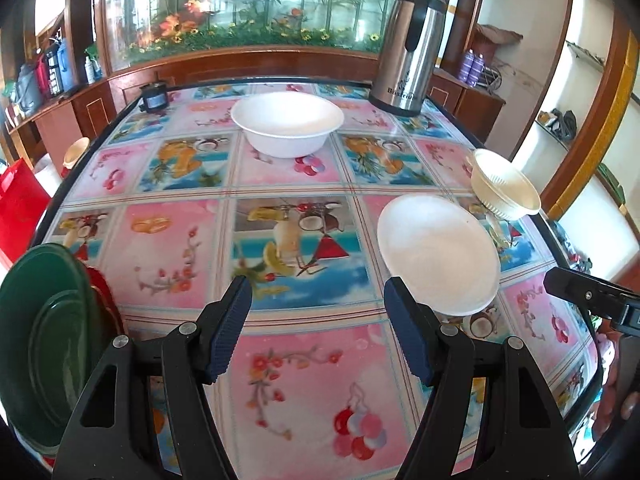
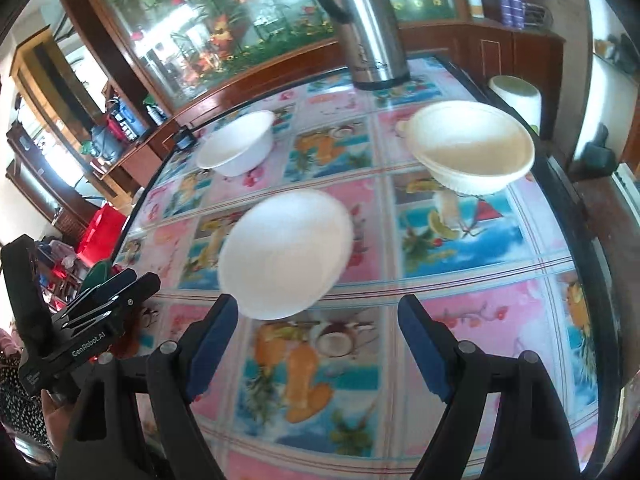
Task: Organize plates and bowls
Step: 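Move the right gripper to the white paper plate on the table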
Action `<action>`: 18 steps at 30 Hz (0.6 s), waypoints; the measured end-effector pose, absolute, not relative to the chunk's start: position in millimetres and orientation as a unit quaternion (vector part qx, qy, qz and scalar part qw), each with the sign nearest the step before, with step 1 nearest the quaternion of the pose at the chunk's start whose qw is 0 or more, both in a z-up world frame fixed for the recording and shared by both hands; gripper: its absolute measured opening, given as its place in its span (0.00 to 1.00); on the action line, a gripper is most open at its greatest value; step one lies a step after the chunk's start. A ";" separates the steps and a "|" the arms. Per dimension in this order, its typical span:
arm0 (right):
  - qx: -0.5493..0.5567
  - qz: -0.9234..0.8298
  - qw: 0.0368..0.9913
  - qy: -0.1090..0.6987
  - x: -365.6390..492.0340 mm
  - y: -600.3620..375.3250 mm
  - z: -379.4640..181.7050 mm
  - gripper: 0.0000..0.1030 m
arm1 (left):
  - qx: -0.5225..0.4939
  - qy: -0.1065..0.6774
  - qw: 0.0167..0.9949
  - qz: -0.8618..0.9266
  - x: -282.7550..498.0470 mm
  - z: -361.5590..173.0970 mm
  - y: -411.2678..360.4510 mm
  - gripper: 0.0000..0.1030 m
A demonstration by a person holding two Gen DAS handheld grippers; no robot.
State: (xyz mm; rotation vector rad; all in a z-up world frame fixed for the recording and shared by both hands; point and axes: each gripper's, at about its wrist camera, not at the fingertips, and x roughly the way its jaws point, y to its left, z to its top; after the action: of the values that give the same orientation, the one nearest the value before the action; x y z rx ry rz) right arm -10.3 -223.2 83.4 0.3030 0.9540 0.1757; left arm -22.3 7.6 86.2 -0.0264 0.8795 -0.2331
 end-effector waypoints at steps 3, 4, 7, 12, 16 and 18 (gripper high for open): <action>0.154 0.087 0.871 0.458 -9.4 -227.8 79.5 0.80 | -0.012 0.429 0.896 -0.111 -17.8 82.5 4.1 0.67; 0.153 0.087 0.871 0.459 -9.3 -228.4 79.4 0.80 | -0.012 0.430 0.896 -0.110 -16.6 81.8 4.3 0.67; 0.158 0.090 0.869 0.460 -7.3 -229.6 79.5 0.80 | -0.014 0.435 0.894 -0.104 -12.2 78.9 6.5 0.67; 0.161 0.094 0.868 0.461 0.2 -226.9 81.5 0.80 | -0.023 0.445 0.890 -0.097 -1.9 76.1 12.5 0.67; 0.147 0.105 0.866 0.466 16.1 -216.2 84.3 0.80 | -0.017 0.444 0.892 -0.083 12.9 81.7 16.1 0.67; 0.140 0.111 0.864 0.470 28.2 -209.3 85.4 0.80 | -0.017 0.447 0.891 -0.080 20.7 83.5 17.6 0.67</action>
State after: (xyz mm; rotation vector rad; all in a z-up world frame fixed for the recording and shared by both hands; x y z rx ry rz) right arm 28.2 -209.3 85.4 0.2942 0.9852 0.2328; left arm 20.7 17.6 83.5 -0.0356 0.9273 -0.1652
